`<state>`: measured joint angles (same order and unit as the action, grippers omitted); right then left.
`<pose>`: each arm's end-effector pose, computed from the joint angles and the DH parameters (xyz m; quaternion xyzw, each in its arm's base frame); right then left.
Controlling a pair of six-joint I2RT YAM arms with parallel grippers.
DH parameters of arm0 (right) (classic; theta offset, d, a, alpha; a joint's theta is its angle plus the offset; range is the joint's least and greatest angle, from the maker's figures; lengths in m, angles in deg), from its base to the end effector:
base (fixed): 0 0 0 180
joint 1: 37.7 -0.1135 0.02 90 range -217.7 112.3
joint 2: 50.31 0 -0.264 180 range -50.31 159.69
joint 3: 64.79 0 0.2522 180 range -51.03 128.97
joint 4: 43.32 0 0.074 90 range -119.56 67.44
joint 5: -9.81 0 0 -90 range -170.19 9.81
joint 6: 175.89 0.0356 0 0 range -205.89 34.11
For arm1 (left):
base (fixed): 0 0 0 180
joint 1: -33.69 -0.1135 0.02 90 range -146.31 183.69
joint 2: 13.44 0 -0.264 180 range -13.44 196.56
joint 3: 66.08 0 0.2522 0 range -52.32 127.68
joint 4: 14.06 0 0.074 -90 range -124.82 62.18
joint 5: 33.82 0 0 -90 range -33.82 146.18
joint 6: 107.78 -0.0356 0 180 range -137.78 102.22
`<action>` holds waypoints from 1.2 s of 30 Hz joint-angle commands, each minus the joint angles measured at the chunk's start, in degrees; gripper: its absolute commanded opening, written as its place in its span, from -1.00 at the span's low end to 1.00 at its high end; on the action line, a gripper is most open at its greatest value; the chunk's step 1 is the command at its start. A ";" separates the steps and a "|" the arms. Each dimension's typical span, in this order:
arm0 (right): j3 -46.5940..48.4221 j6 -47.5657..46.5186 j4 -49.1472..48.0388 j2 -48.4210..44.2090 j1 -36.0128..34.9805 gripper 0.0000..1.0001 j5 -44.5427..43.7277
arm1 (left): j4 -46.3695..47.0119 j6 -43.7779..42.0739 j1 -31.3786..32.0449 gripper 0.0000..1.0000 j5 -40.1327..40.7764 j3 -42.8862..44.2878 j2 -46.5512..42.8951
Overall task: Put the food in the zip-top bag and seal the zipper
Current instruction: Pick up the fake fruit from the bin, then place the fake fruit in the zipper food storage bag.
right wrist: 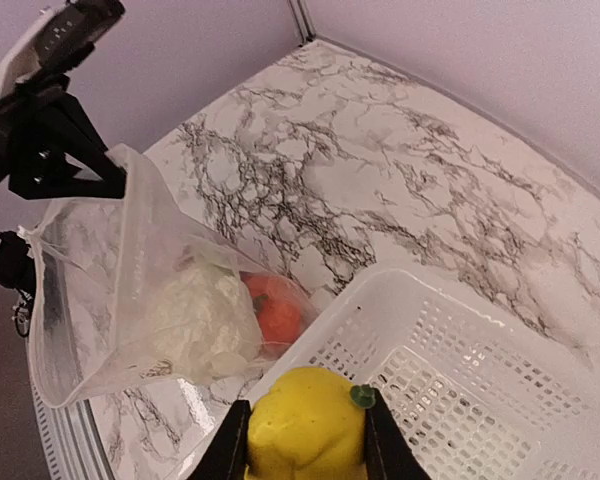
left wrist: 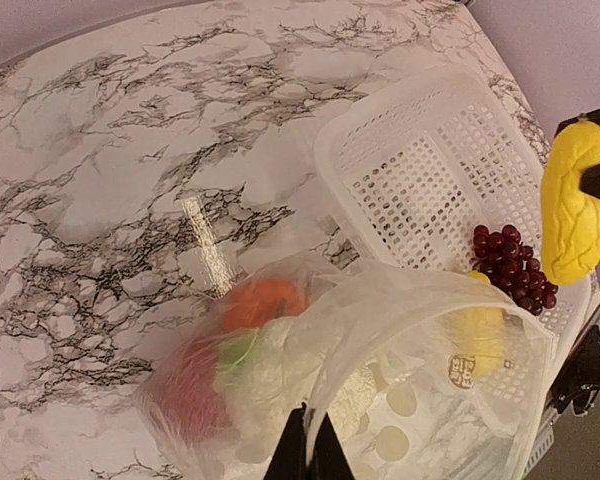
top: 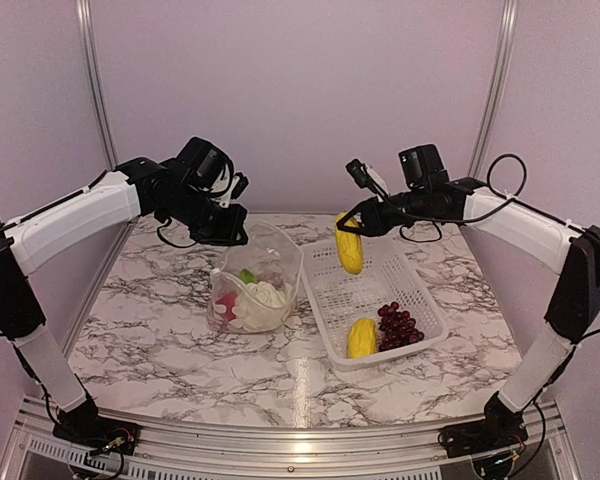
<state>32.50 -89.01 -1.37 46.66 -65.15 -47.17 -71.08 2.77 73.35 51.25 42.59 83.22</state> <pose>0.3299 0.1932 0.3080 -0.3429 0.8130 0.3362 0.3293 0.2865 -0.2415 0.3508 0.1694 0.9075 -0.2261 0.3108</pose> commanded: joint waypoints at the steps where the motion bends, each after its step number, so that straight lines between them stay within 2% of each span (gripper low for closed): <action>1: 5.37 -1.85 -5.95 -3.66 -1.71 -0.98 8.20 | 1.94 0.83 -0.37 -1.00 -1.19 1.10 1.78; 8: 13.75 -1.56 -6.55 -1.12 -6.61 -0.97 13.44 | 3.05 1.57 -0.37 -1.00 -2.29 2.61 2.95; 18: 17.80 -5.88 -8.28 5.22 -16.06 -0.97 12.41 | 3.47 2.23 -0.55 -1.00 -2.99 1.59 2.55; 28: 15.79 -18.40 -10.64 8.50 -19.14 -0.88 2.87 | 3.63 2.17 -0.72 -1.00 -3.09 -0.16 1.12; 29: 15.42 -19.03 -10.69 8.85 -19.14 -0.78 2.27 | 3.63 2.06 -0.77 -1.00 -3.07 -0.21 1.02; 30: 15.33 -19.31 -10.46 9.12 -19.10 -0.60 1.85 | 3.62 2.03 -0.81 -1.00 -3.09 -0.29 0.95; 32: 16.32 -19.90 -8.22 9.61 -19.11 -0.13 0.85 | 3.63 2.01 -0.96 -1.00 -3.08 -0.47 0.70; 36: 19.25 -23.07 -2.18 8.67 -19.13 0.31 -0.18 | 3.71 2.01 -1.16 -1.00 -2.89 -1.10 0.22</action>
<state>47.86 -108.26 -8.54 55.54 -83.99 -45.07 -67.89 4.96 72.87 48.68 42.81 85.43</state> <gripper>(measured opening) 0.593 0.013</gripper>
